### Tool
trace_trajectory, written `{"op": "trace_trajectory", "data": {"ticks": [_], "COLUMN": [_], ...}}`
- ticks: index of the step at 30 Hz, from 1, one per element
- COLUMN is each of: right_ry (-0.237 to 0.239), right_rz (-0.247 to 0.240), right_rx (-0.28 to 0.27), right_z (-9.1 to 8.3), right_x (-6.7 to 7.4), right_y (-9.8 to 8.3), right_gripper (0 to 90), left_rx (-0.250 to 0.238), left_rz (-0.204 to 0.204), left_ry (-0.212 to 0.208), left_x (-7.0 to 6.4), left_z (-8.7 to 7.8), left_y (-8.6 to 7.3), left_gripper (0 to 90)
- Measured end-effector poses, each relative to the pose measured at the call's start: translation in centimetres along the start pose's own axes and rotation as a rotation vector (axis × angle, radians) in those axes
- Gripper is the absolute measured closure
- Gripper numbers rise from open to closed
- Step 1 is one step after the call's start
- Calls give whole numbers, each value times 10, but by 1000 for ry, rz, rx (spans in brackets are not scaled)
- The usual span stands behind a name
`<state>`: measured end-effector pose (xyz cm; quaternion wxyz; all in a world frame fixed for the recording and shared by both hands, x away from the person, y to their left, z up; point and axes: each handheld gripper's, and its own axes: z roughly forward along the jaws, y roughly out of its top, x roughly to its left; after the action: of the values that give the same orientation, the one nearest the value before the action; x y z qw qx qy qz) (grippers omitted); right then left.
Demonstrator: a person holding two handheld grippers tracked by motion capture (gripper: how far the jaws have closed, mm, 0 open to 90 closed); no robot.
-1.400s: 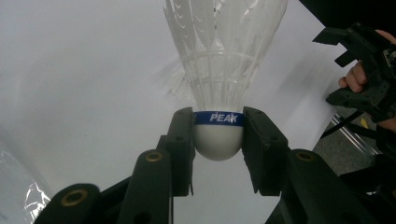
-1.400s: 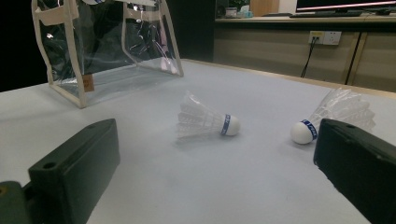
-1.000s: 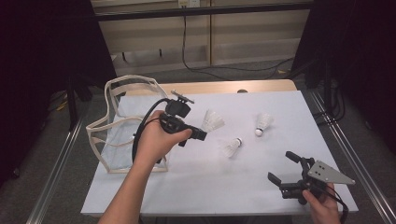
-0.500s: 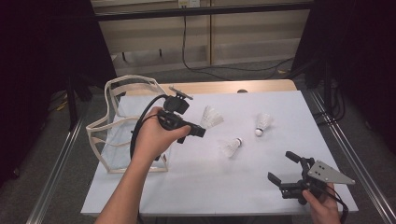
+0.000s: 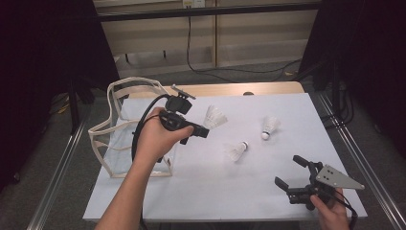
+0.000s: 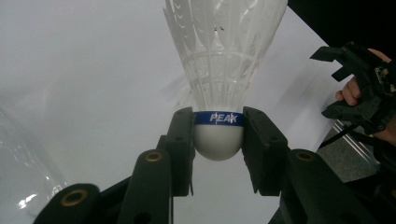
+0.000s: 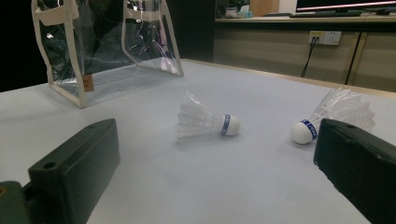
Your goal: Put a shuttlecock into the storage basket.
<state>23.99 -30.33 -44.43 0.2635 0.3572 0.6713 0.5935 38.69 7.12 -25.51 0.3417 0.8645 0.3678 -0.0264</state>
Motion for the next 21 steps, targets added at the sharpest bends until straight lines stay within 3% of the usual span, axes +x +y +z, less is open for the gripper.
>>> {"op": "trace_trajectory", "data": {"ticks": [21], "right_ry": [0], "right_rz": [-2], "right_rx": [0], "right_z": [0], "right_x": [0], "right_y": [0], "right_gripper": [0], "left_rx": [-15], "left_rz": [-16], "left_ry": [28], "left_x": [9], "left_z": [-9], "left_y": [3], "left_gripper": [656]}}
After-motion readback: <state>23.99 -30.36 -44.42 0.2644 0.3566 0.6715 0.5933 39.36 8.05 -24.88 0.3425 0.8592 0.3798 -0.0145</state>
